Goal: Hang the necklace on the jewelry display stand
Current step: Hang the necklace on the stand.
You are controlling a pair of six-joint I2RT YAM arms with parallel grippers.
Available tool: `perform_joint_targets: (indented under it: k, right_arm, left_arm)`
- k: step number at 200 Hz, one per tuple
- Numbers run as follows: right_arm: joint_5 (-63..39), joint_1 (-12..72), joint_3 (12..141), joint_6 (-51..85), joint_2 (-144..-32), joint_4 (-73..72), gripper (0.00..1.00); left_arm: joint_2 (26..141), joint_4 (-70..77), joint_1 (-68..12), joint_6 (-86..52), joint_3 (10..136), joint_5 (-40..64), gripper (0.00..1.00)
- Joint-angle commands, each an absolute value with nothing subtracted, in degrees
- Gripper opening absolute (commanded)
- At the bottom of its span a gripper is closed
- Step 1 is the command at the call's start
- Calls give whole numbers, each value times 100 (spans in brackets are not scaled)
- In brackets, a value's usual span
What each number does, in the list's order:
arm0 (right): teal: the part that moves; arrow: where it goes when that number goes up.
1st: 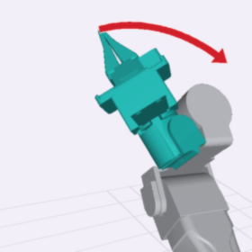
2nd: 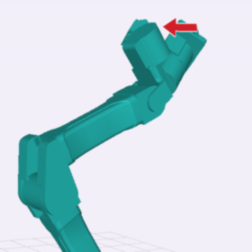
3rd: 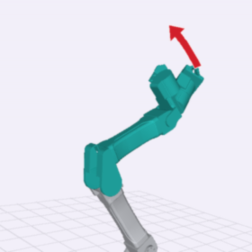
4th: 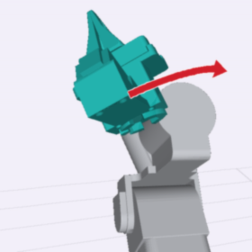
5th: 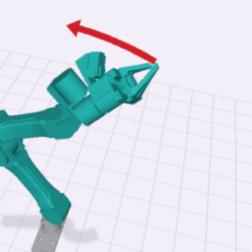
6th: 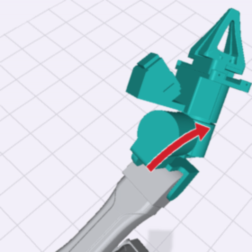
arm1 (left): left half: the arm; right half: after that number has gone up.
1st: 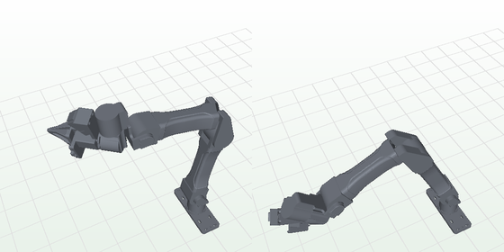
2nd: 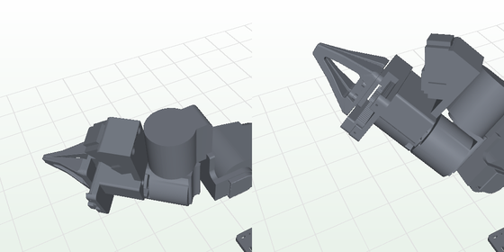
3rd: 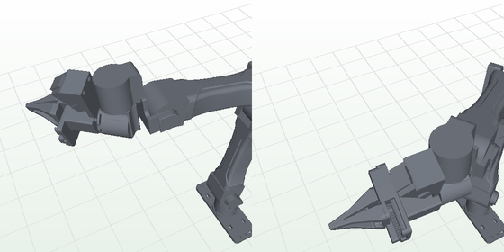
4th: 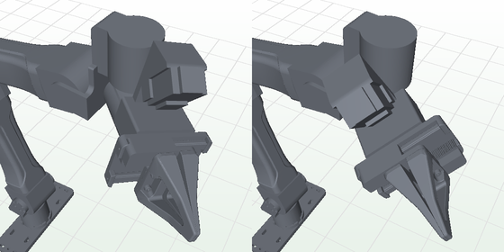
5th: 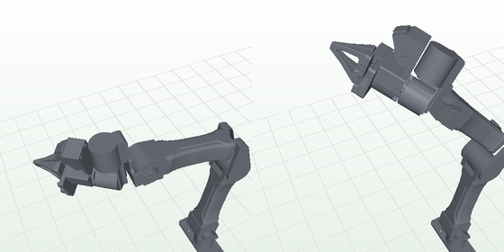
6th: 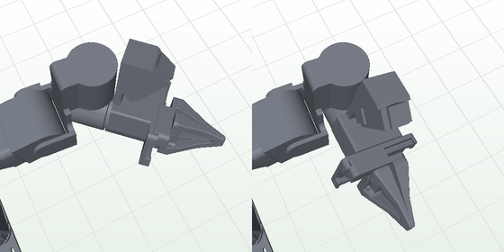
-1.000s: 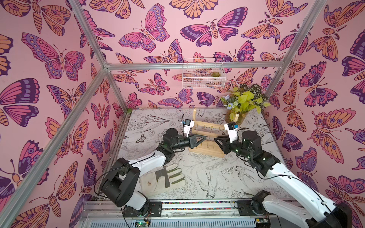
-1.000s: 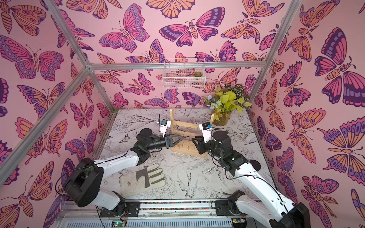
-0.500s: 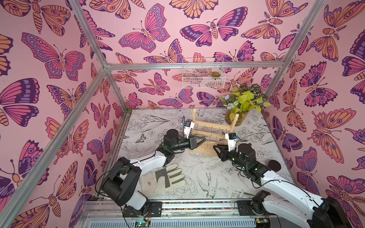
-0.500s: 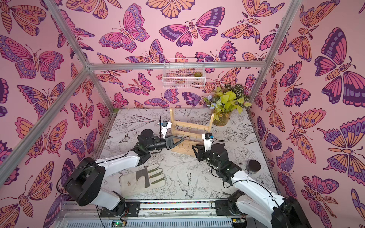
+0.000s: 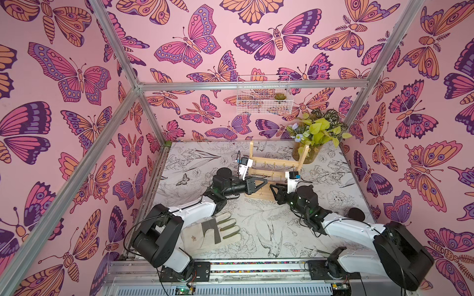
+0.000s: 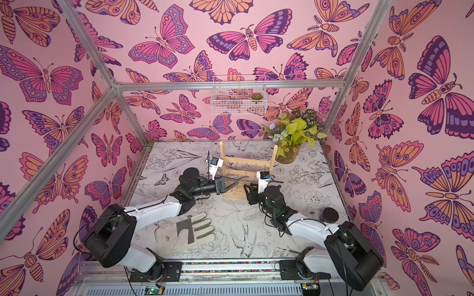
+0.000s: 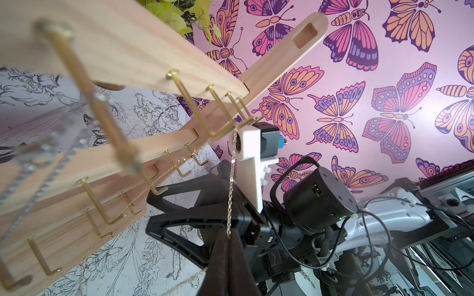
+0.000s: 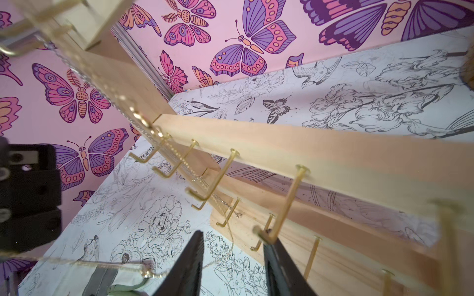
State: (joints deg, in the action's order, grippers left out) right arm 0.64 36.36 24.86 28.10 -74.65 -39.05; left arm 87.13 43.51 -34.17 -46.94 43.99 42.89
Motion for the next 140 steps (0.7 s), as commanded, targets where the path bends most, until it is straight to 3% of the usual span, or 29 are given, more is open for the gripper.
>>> perform_joint_targets:
  k: [1,62,89,140]
  right_arm:
    - [260,3717,2676,2849,-7722,-4544,42]
    - [565,3750,2810,2925,-8349,-5150,38]
    - [513,3749,2886,2982,-8602,-5430,19]
    - [395,3744,2856,2999,-8593,-5499,2]
  left_arm:
    - [8610,4351,-3445,-4588,4368,4427,0]
    - [8608,4359,-3441,-4611,4386,4456,0]
    - [8587,4368,-3436,-4614,4377,4447,0]
    - [8517,4333,-3397,-4597,4342,4421,0]
